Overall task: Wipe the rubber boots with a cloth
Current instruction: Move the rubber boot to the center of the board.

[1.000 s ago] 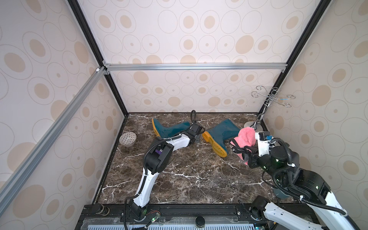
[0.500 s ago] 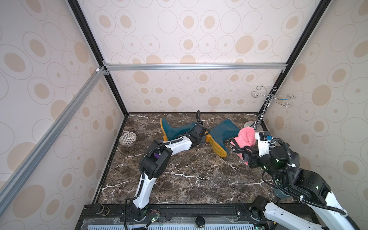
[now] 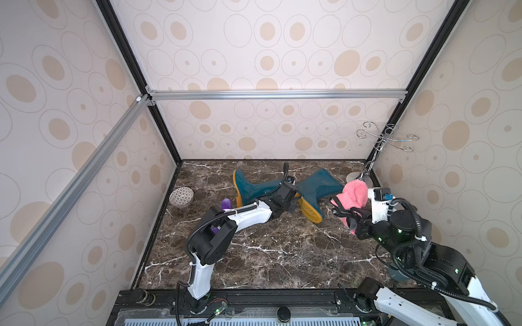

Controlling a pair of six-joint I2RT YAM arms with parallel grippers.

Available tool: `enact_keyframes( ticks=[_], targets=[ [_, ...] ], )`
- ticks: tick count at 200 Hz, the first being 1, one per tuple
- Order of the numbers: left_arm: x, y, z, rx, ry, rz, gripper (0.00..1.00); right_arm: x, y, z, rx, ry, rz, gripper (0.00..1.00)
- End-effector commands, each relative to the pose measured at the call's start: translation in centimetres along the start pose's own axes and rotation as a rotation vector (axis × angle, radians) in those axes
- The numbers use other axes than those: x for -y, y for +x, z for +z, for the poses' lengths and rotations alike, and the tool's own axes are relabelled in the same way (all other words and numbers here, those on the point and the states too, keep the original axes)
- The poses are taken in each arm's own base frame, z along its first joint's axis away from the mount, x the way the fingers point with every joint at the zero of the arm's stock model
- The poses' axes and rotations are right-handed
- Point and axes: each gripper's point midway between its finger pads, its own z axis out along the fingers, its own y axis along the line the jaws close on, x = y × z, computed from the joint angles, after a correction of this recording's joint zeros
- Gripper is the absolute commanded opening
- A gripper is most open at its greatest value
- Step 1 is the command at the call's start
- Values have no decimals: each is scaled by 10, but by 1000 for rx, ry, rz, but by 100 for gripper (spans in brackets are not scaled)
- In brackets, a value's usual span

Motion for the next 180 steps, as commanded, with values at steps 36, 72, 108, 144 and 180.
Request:
enact_keyframes(
  ticks=[36, 72, 108, 144, 180],
  targets=[
    [62, 8, -51, 58, 166, -10, 0, 1, 1, 5, -30, 24, 39, 0],
    [80, 28, -82, 43, 194, -7, 0, 0, 5, 7, -54, 26, 47, 0],
    [97, 56, -116, 8, 231, 27, 0, -2, 8, 8, -78, 19, 64, 0],
    [117, 95, -143, -41, 287, 70, 0, -11, 14, 13, -121, -11, 81, 0],
    [134, 130, -163, -107, 338, 89, 0, -22, 16, 18, -150, -57, 93, 0]
  ],
)
